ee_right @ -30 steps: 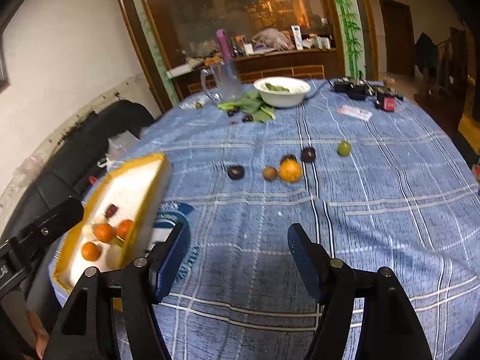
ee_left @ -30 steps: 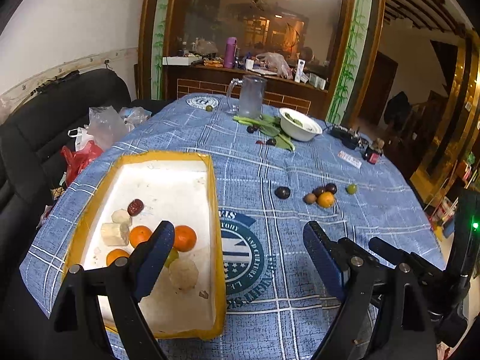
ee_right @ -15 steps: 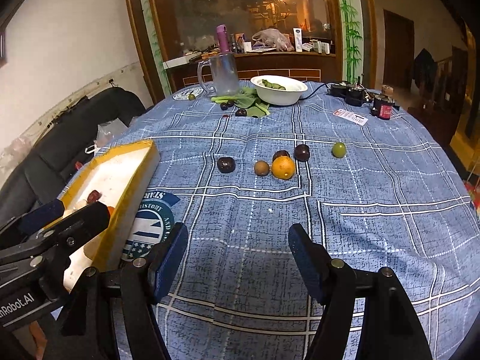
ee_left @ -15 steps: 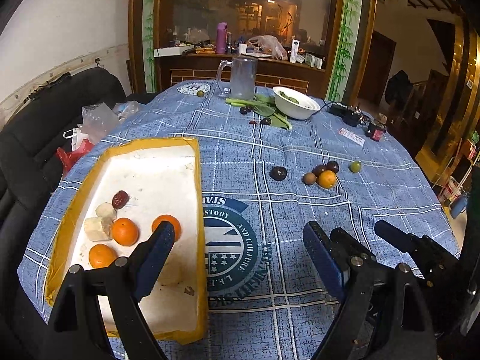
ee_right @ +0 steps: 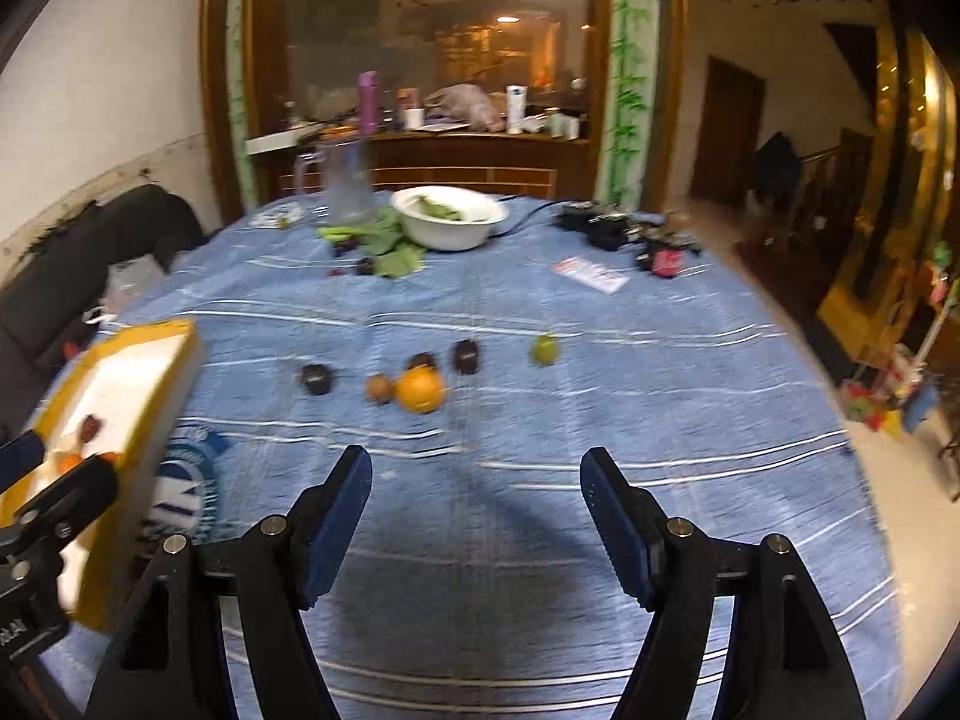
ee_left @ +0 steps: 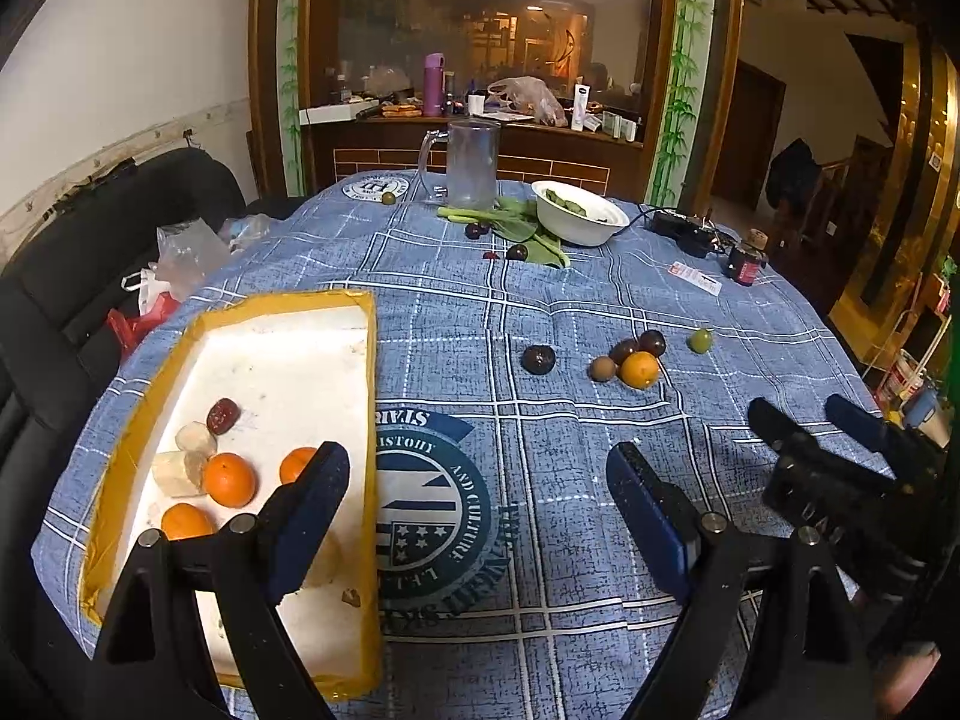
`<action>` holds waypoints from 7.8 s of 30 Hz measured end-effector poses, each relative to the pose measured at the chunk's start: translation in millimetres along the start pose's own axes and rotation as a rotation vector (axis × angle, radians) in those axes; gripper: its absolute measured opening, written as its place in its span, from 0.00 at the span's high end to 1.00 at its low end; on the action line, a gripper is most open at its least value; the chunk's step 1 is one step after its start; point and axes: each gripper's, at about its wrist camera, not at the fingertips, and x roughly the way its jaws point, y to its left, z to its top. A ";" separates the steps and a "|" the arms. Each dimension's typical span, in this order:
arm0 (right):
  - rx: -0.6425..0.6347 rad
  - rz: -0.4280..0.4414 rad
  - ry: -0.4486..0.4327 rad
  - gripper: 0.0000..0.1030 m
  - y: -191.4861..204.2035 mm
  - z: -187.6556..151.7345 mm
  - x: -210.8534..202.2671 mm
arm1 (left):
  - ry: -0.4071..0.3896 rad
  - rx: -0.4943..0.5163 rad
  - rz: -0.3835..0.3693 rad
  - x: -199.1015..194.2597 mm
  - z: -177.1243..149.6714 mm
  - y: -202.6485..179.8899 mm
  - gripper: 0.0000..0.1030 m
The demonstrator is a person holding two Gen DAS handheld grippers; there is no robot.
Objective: Organize fruits
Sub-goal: 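Withdraw both grippers from the tray toward the remaining fruit, then grasp a dark plum with the left gripper while the right gripper grasps an orange, then lower the plum and orange into the white tray and open both grippers, then move both grippers back toward the remaining fruit, then grasp a small brown fruit with the left gripper while the right gripper grasps a dark plum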
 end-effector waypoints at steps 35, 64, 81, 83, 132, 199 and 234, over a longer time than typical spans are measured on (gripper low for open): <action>0.055 0.314 0.187 0.52 -25.6 39.2 108.6 | 0.098 0.007 -0.028 79.5 48.1 3.9 0.17; 0.050 0.447 0.220 0.66 -9.5 33.6 153.9 | 0.268 0.095 -0.075 194.8 52.9 -44.0 0.78; -0.053 0.599 0.074 0.66 33.5 41.3 83.5 | 0.048 -0.070 0.046 61.4 48.6 42.7 0.78; -0.072 0.617 0.081 0.66 47.8 39.2 76.7 | 0.040 -0.087 0.086 52.9 42.8 59.1 0.78; -0.278 0.671 0.228 0.59 226.5 32.5 83.0 | 0.052 -0.309 0.177 22.3 -12.7 172.5 0.34; 0.145 0.385 0.198 0.53 -36.3 66.8 176.6 | 0.241 -0.047 -0.178 166.0 40.7 -54.7 0.48; 0.130 0.426 0.165 0.75 -36.8 67.6 176.7 | 0.177 -0.046 -0.248 182.1 37.7 -59.5 0.80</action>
